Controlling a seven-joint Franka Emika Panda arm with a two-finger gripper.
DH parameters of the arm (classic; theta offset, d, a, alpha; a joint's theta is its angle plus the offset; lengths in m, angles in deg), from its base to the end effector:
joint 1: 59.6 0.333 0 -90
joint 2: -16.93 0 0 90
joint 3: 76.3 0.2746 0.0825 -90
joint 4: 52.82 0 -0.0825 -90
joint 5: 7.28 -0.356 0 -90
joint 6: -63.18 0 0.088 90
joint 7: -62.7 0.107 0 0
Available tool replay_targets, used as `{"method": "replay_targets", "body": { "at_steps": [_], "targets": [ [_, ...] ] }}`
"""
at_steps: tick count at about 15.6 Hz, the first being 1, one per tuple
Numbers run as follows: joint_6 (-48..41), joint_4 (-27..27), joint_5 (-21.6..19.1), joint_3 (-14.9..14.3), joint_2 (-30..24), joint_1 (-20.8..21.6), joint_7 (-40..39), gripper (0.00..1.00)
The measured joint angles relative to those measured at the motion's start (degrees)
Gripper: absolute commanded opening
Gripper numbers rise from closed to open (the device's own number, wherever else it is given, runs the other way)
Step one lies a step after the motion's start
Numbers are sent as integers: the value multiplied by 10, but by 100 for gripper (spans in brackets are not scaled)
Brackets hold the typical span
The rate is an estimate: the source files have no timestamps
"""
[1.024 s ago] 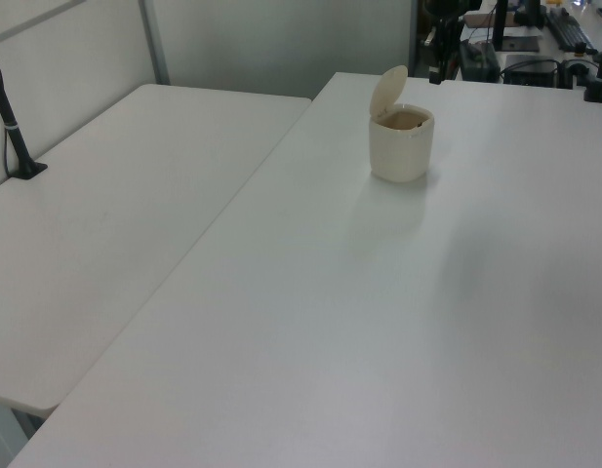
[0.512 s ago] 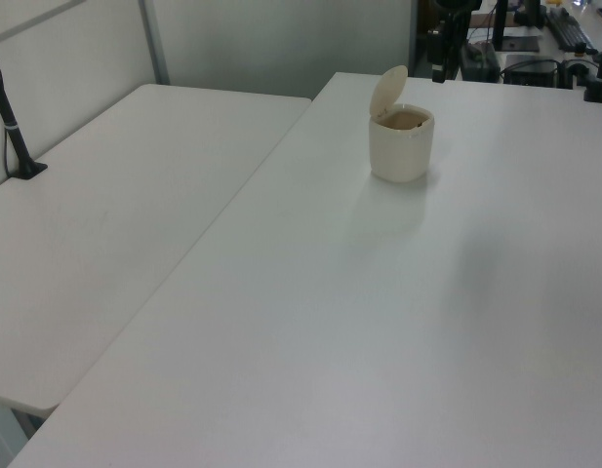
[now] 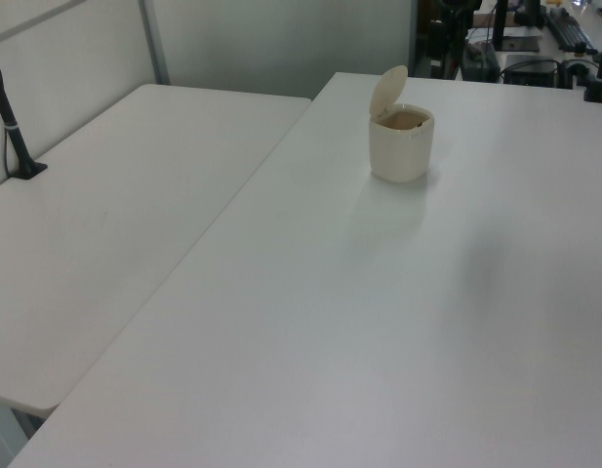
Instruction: Open the trash bin
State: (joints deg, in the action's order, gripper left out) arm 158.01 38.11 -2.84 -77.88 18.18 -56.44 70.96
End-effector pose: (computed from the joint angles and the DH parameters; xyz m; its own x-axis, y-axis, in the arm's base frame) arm 0.5402 0.0074 0.5721 0.9924 -0.1094 0.0567 -0.1133 -0.9911 0.0705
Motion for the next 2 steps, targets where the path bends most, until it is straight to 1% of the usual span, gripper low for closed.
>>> {"method": "replay_targets", "body": {
  "at_steps": [2],
  "targets": [
    [0, 0, 0, 0, 0, 0, -11, 100]
  ]
}}
